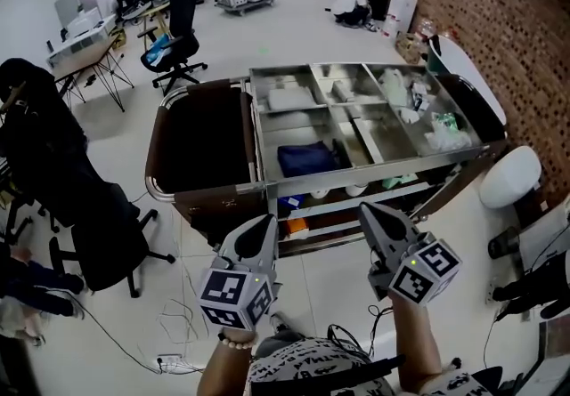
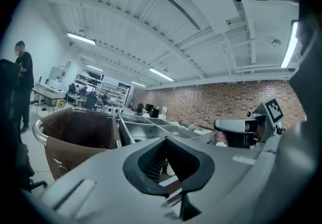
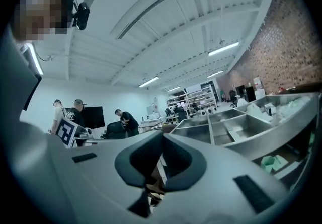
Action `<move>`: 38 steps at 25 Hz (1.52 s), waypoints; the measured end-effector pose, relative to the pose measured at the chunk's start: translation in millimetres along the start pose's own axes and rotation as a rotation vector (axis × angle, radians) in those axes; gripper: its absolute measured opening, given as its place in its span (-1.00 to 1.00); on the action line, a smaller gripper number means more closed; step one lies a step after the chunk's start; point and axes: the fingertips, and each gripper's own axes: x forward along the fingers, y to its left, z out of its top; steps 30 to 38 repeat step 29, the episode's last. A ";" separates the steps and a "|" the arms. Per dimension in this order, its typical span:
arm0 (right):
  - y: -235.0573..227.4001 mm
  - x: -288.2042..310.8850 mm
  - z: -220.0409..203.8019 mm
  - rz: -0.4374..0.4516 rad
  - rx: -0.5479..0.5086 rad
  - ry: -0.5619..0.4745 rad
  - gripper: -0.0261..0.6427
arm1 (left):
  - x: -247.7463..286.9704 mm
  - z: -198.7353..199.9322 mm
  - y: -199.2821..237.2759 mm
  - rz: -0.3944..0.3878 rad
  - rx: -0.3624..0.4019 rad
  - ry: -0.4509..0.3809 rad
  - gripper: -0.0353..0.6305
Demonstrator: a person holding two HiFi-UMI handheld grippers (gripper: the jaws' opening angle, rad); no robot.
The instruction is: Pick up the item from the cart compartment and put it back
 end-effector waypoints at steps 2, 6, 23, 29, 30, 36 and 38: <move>2.5 -15.1 -12.0 -0.013 0.003 0.005 -0.89 | -5.1 -4.1 -9.6 0.012 -0.001 -0.004 -0.89; 4.0 -43.1 -31.8 -0.035 -0.009 0.026 -0.89 | -14.3 -13.2 -31.7 0.028 0.020 0.006 -0.89; 22.8 -106.3 -46.7 -0.013 -0.092 0.046 -0.89 | -51.4 -37.1 -105.8 0.043 0.061 0.023 -0.89; 21.1 -115.0 -45.7 -0.004 -0.099 0.037 -0.89 | -54.4 -40.0 -114.3 0.052 0.060 0.017 -0.89; 21.1 -115.0 -45.7 -0.004 -0.099 0.037 -0.89 | -54.4 -40.0 -114.3 0.052 0.060 0.017 -0.89; 21.1 -115.0 -45.7 -0.004 -0.099 0.037 -0.89 | -54.4 -40.0 -114.3 0.052 0.060 0.017 -0.89; 21.1 -115.0 -45.7 -0.004 -0.099 0.037 -0.89 | -54.4 -40.0 -114.3 0.052 0.060 0.017 -0.89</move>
